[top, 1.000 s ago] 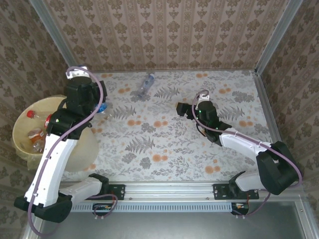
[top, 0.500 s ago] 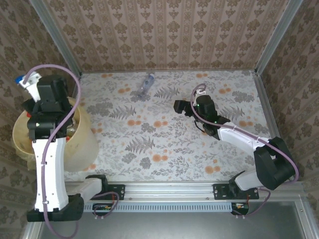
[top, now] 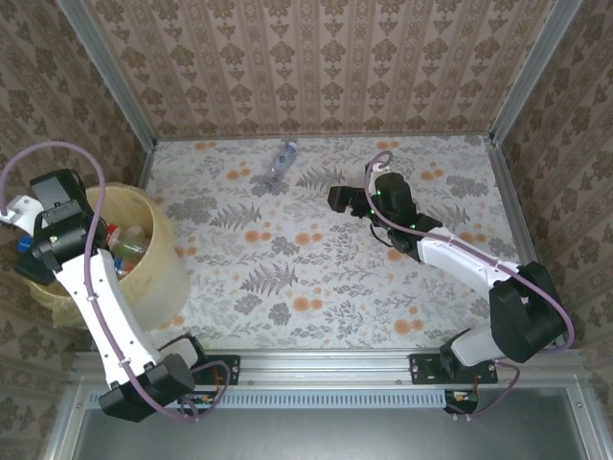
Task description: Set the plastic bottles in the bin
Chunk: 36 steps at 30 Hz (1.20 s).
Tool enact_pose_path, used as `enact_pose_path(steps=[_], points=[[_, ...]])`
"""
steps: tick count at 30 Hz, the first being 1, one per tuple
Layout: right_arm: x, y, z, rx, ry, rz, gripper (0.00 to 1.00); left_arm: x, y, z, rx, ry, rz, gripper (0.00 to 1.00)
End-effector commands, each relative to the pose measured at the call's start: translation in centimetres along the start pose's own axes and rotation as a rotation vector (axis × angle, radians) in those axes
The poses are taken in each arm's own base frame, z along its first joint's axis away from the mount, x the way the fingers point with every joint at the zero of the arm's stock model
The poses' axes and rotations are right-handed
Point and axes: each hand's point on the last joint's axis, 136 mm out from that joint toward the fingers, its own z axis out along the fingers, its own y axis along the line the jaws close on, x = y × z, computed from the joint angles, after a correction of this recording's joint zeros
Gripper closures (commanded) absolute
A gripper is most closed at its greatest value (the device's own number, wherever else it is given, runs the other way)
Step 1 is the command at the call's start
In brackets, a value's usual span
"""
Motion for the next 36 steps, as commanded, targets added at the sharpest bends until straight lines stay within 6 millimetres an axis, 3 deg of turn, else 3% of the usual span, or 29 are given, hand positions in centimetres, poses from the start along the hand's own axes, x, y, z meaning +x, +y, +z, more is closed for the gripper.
enact_pose_path(steps=[1,10,16,19,24,28,33,36], points=[[-0.2,0.3,0.1,-0.014,0.020,0.001,0.00,0.7,-0.3,-0.5,0.041,0.052,-0.018,0.00],[0.3,0.0,0.3,-0.006,0.029,0.013,0.00,0.0,-3.5,-2.1,0.213,0.036,0.009,0.00],[0.4,-0.1,0.6,-0.003,0.032,0.015,0.00,-0.2,-6.4,-3.8,0.313,0.011,0.051,0.00],[0.5,-0.3,0.7,0.004,0.035,0.013,0.00,-0.4,-8.8,-5.6,0.396,-0.015,0.082,0.00],[0.8,-0.6,0.6,0.013,0.038,0.015,0.00,-0.8,-13.6,-9.4,0.547,-0.088,0.151,0.00],[0.8,-0.8,0.2,0.021,0.021,0.014,0.00,0.1,-18.7,-13.3,0.721,-0.140,0.218,0.00],[0.9,-1.1,-0.5,0.020,0.011,0.011,0.00,2.5,-25.5,-17.3,0.853,-0.204,0.338,0.00],[1.4,-1.8,-0.8,0.038,0.014,0.012,0.00,4.8,-29.4,-18.5,0.924,-0.203,0.415,0.00]])
